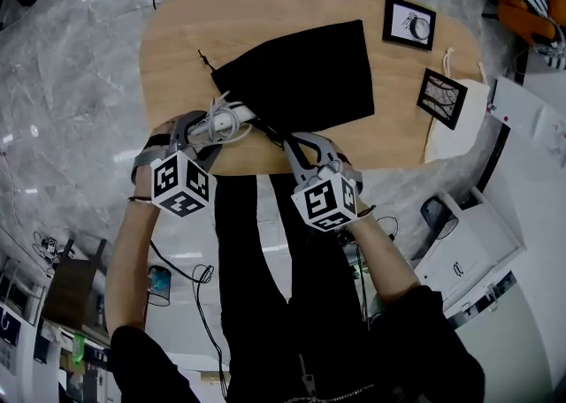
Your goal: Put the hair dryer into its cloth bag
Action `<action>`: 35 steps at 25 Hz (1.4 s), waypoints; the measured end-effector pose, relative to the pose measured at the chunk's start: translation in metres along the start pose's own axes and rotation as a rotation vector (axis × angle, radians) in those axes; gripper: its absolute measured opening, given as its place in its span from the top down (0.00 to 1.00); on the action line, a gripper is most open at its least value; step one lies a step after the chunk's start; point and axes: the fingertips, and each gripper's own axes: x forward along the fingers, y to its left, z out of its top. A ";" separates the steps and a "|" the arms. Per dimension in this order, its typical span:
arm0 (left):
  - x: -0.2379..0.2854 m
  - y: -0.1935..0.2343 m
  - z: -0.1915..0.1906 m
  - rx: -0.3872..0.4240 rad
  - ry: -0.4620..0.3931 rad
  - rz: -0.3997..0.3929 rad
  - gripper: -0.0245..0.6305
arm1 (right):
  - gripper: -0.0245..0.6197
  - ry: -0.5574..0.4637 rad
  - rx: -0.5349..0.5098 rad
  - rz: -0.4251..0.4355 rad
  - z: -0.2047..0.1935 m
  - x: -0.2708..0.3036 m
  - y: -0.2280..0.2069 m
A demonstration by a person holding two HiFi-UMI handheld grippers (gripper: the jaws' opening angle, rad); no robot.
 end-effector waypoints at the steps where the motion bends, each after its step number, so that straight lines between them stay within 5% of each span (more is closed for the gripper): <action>1: -0.005 0.001 -0.001 0.007 0.012 -0.009 0.55 | 0.92 0.005 -0.011 0.001 0.000 0.001 0.002; 7: -0.006 0.004 -0.010 0.020 0.099 -0.049 0.51 | 0.92 0.008 0.012 0.017 0.002 0.006 0.013; 12: -0.009 0.006 -0.013 -0.032 0.087 -0.082 0.52 | 0.92 0.052 0.057 0.132 0.000 0.022 0.043; 18: -0.022 0.006 -0.008 -0.114 0.065 -0.173 0.55 | 0.92 0.127 0.083 0.137 -0.013 0.033 0.057; 21: -0.026 0.007 0.000 -0.216 0.031 -0.200 0.57 | 0.92 0.039 0.114 0.158 0.002 0.022 0.057; 26: -0.018 -0.002 0.003 -0.248 -0.013 -0.183 0.58 | 0.92 -0.146 0.139 0.095 0.043 -0.004 0.047; 35: 0.009 -0.012 0.040 -0.294 -0.168 -0.223 0.60 | 0.93 -0.131 -0.005 0.146 0.046 -0.003 0.067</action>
